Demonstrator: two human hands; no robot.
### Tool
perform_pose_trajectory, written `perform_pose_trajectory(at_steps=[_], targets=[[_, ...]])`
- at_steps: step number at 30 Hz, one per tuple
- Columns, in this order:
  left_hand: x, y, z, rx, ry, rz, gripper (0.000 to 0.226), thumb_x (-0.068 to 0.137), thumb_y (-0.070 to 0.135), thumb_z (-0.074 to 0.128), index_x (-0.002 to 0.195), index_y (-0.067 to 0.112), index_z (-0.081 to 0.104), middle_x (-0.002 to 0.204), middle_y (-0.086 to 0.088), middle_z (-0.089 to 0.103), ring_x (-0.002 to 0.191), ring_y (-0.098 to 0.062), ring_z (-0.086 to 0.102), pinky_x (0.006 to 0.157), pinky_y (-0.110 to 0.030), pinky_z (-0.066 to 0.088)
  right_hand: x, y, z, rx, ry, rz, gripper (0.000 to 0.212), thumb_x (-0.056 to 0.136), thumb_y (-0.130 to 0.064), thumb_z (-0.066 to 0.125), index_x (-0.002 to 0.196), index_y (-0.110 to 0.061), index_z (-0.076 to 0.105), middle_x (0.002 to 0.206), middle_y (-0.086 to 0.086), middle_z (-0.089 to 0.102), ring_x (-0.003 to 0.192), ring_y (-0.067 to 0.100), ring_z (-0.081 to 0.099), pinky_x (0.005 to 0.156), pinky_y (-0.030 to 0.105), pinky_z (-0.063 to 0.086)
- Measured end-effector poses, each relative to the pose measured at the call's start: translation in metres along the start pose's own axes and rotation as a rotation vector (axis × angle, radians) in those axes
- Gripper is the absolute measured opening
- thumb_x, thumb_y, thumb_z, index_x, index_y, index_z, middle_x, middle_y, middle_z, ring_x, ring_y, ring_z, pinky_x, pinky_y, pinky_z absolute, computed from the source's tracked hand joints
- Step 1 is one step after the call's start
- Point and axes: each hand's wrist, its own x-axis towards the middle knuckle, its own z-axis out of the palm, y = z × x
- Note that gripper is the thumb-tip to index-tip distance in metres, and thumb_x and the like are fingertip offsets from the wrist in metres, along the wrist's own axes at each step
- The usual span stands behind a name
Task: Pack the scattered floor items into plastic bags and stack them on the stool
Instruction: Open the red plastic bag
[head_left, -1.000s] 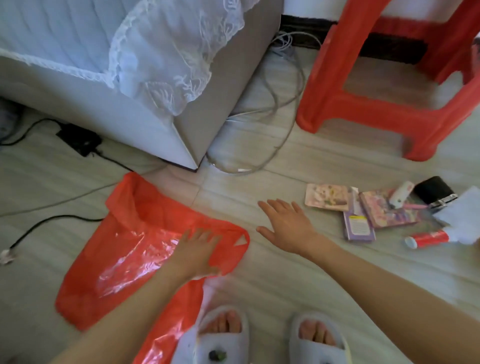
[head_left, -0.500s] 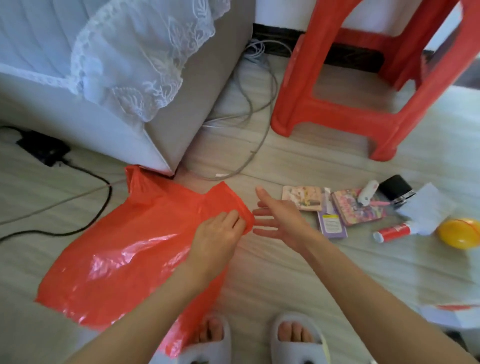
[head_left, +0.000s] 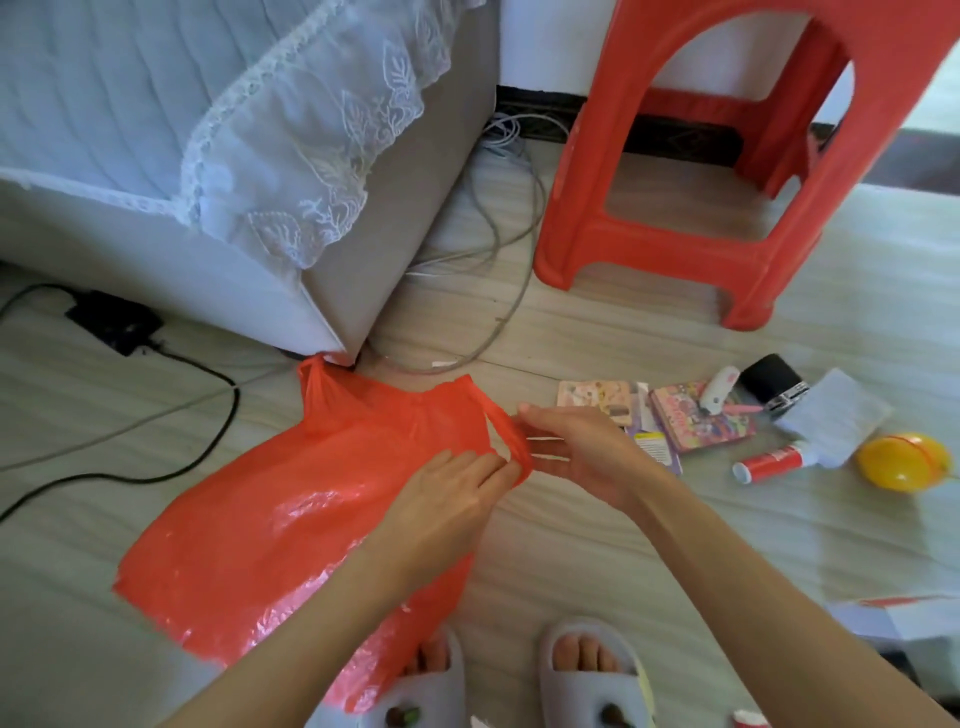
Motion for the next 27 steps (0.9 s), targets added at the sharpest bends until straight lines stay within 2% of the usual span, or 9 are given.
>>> perform_pose_trajectory(at_steps=[3, 5, 8, 13, 16, 20, 23, 25, 27], targets=[[0.006, 0.002, -0.016, 0.025, 0.096, 0.044, 0.016, 0.077, 0.009, 0.054, 0.086, 0.015, 0.065, 0.073, 0.002, 0.060, 0.066, -0.018, 0.046, 0.064, -0.030, 0.029, -0.022, -0.009, 0.000, -0.076, -0.055, -0.003, 0.017, 0.085, -0.029, 0.062, 0.088, -0.014, 0.068, 0.085, 0.002, 0.066, 0.082, 0.015, 0.063, 0.081, 0.033, 0.053], [0.008, 0.008, -0.030, 0.041, 0.139, 0.049, 0.020, 0.082, 0.011, 0.046, 0.081, 0.014, 0.066, 0.070, 0.001, 0.060, 0.068, -0.018, 0.039, 0.063, -0.030, 0.029, -0.034, -0.011, 0.005, -0.077, -0.068, -0.016, 0.008, 0.085, -0.021, 0.064, 0.084, -0.013, 0.067, 0.080, 0.003, 0.063, 0.077, 0.014, 0.062, 0.073, 0.031, 0.055], [0.004, 0.017, -0.046, 0.042, 0.099, 0.003, 0.024, 0.085, 0.018, 0.046, 0.090, 0.014, 0.069, 0.070, 0.001, 0.061, 0.066, -0.019, 0.047, 0.064, -0.031, 0.032, -0.044, -0.011, 0.016, 0.014, 0.057, -0.078, 0.012, 0.091, -0.007, 0.053, 0.081, -0.011, 0.059, 0.073, 0.005, 0.056, 0.066, 0.015, 0.056, 0.066, 0.031, 0.052], [0.004, 0.027, -0.076, -0.081, -0.079, -0.053, 0.042, 0.084, 0.034, 0.042, 0.112, 0.011, 0.065, 0.103, 0.000, 0.071, 0.080, -0.016, 0.067, 0.075, -0.027, 0.048, -0.054, -0.038, 0.021, 0.329, 0.241, -0.173, 0.028, 0.099, -0.007, 0.032, 0.076, -0.013, 0.046, 0.071, 0.008, 0.049, 0.064, 0.017, 0.049, 0.054, 0.027, 0.046], [0.013, 0.028, -0.103, -0.164, -0.118, -0.063, 0.047, 0.087, 0.033, 0.038, 0.123, 0.010, 0.058, 0.120, -0.003, 0.064, 0.100, -0.015, 0.065, 0.086, -0.021, 0.045, -0.074, -0.066, 0.028, 0.340, 0.239, -0.352, 0.027, 0.100, -0.007, 0.031, 0.079, -0.012, 0.048, 0.073, 0.011, 0.053, 0.065, 0.018, 0.054, 0.061, 0.029, 0.046], [0.022, 0.038, -0.138, -0.429, -0.134, -0.091, 0.051, 0.091, 0.033, 0.025, 0.140, 0.024, 0.037, 0.144, 0.009, 0.040, 0.128, -0.005, 0.042, 0.101, -0.019, 0.037, -0.097, -0.091, 0.028, 0.046, 0.357, -0.632, 0.021, 0.093, -0.018, 0.047, 0.079, -0.023, 0.062, 0.077, 0.015, 0.060, 0.071, 0.026, 0.055, 0.069, 0.040, 0.044], [0.022, 0.046, -0.154, -0.485, -0.094, -0.095, 0.044, 0.095, 0.021, 0.033, 0.138, 0.025, 0.039, 0.137, 0.009, 0.048, 0.120, 0.000, 0.041, 0.094, -0.006, 0.030, -0.117, -0.100, 0.021, -0.155, 0.406, -0.742, 0.021, 0.081, -0.033, 0.048, 0.073, -0.041, 0.065, 0.080, 0.020, 0.058, 0.078, 0.025, 0.051, 0.072, 0.045, 0.044], [0.025, 0.047, -0.167, -0.504, 0.010, -0.120, 0.042, 0.094, 0.014, 0.039, 0.134, 0.023, 0.045, 0.133, 0.008, 0.053, 0.118, -0.001, 0.044, 0.098, -0.015, 0.035, -0.140, -0.107, 0.019, -0.237, 0.375, -0.791, 0.026, 0.088, -0.027, 0.047, 0.073, -0.039, 0.064, 0.086, 0.035, 0.058, 0.078, 0.024, 0.050, 0.071, 0.043, 0.042], [0.031, 0.042, -0.179, -0.498, 0.173, -0.168, 0.047, 0.091, 0.007, 0.047, 0.135, 0.020, 0.043, 0.135, 0.007, 0.048, 0.122, -0.001, 0.041, 0.103, -0.016, 0.032, -0.160, -0.111, 0.017, -0.318, 0.289, -0.824, 0.031, 0.096, -0.016, 0.043, 0.076, -0.030, 0.062, 0.086, 0.034, 0.061, 0.079, 0.024, 0.054, 0.073, 0.040, 0.043]])
